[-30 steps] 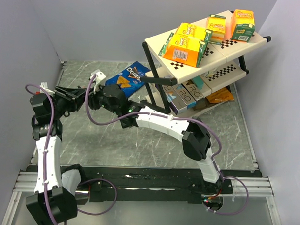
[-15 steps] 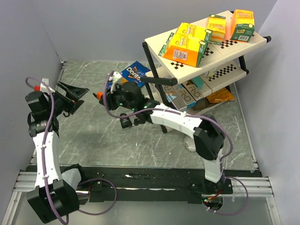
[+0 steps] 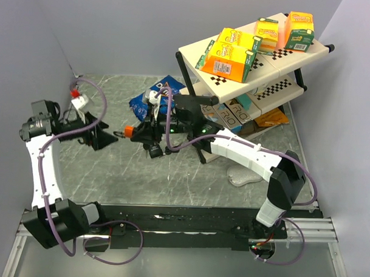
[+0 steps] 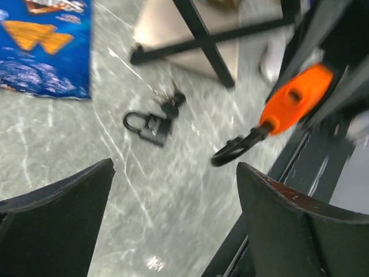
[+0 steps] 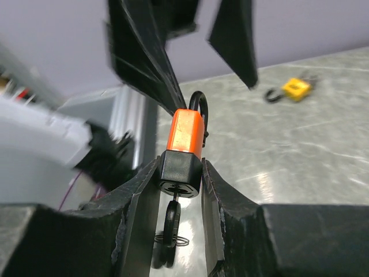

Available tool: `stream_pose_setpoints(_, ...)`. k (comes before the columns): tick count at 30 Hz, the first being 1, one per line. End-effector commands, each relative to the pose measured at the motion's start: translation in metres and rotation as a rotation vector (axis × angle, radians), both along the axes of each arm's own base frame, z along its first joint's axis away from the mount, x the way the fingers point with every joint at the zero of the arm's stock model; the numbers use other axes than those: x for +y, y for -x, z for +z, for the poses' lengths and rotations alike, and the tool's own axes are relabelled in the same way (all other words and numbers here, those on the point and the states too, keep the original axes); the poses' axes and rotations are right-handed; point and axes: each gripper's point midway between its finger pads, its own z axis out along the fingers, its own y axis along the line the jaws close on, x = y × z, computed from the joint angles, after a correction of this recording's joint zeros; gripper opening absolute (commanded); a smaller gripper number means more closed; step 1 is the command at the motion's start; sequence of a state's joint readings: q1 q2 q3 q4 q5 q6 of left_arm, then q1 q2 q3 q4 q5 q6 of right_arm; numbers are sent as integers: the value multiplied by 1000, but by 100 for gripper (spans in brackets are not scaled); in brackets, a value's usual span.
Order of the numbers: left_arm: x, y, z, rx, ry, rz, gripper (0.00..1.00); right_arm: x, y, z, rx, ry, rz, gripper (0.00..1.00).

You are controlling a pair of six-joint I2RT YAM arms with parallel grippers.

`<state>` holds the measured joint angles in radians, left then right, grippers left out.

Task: Lock with the key
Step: Pick up the lock from the center of the board, then lock the lock.

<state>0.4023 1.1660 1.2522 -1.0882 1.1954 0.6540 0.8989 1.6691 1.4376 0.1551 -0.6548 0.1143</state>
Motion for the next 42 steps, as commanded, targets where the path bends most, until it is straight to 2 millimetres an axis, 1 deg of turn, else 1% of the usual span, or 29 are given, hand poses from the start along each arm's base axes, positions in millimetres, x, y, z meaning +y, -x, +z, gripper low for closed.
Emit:
stream_pose_setpoints(1, -24, 42, -7, -262, -116, -218, 85, -18, 40, 36, -111, -69, 170, 0)
stream_pose_setpoints(4, -37, 55, -14, -333, -171, -298, 79, -21, 44, 30, -118, -50, 188, 0)
stream_pose_setpoints(5, -44, 60, -16, -342, -178, -336, 78, -22, 45, 29, -119, -46, 191, 0)
stream_pose_setpoints(7, -49, 67, -20, -362, -192, -363, 73, -23, 48, 27, -110, -38, 205, 0)
stream_pose_setpoints(11, -53, 73, -24, -388, -213, -390, 66, -27, 56, 24, -136, -38, 251, 0)
stream_pose_setpoints(12, -54, 73, -23, -399, -222, -392, 62, -28, 58, 24, -136, -39, 257, 0)
stream_pose_setpoints(14, -53, 73, -26, -398, -236, -396, 58, -29, 61, 23, -135, -38, 272, 0)
stream_pose_setpoints(15, -53, 73, -27, -404, -246, -402, 53, -29, 62, 24, -135, -40, 278, 0)
stream_pose_setpoints(17, -52, 75, -30, -398, -256, -410, 49, -29, 63, 22, -125, -40, 287, 0)
stream_pose_setpoints(18, -52, 75, -31, -391, -253, -411, 44, -29, 64, 23, -122, -41, 290, 0)
stream_pose_setpoints(20, -52, 75, -30, -396, -260, -411, 39, -30, 65, 22, -115, -41, 292, 0)
stream_pose_setpoints(21, -52, 75, -29, -401, -263, -413, 33, -30, 65, 23, -117, -43, 292, 0)
stream_pose_setpoints(23, -52, 75, -29, -404, -262, -414, 24, -30, 66, 23, -116, -42, 295, 0)
stream_pose_setpoints(24, -53, 75, -27, -406, -259, -412, 14, -31, 66, 22, -114, -40, 298, 0)
stream_pose_setpoints(25, -53, 75, -27, -402, -257, -411, 12, -31, 67, 21, -110, -38, 301, 0)
stream_pose_setpoints(28, -54, 75, -22, -415, -250, -402, 8, -31, 68, 18, -95, -32, 306, 0)
stream_pose_setpoints(32, -57, 83, -25, -436, -259, -418, 6, -31, 66, 13, -23, -20, 308, 0)
stream_pose_setpoints(33, -57, 85, -26, -447, -270, -422, 11, -31, 68, 13, -5, -17, 309, 0)
stream_pose_setpoints(34, -59, 86, -26, -458, -274, -427, 19, -31, 66, 11, 4, -12, 309, 0)
stream_pose_setpoints(35, -59, 87, -26, -467, -279, -424, 24, -31, 67, 10, 7, -10, 312, 0)
stream_pose_setpoints(36, -59, 88, -26, -450, -270, -411, 25, -31, 67, 10, 11, -10, 313, 0)
stream_pose_setpoints(37, -59, 84, -24, -468, -280, -404, 24, -31, 68, 9, 16, -8, 315, 0)
stream_pose_setpoints(38, -59, 86, -26, -459, -279, -406, 24, -31, 68, 9, 17, -10, 314, 0)
stream_pose_setpoints(40, -59, 88, -31, -464, -306, -429, 17, -30, 68, 7, 24, -8, 316, 0)
stream_pose_setpoints(42, -59, 87, -32, -450, -308, -432, 15, -30, 67, 7, 26, -5, 314, 0)
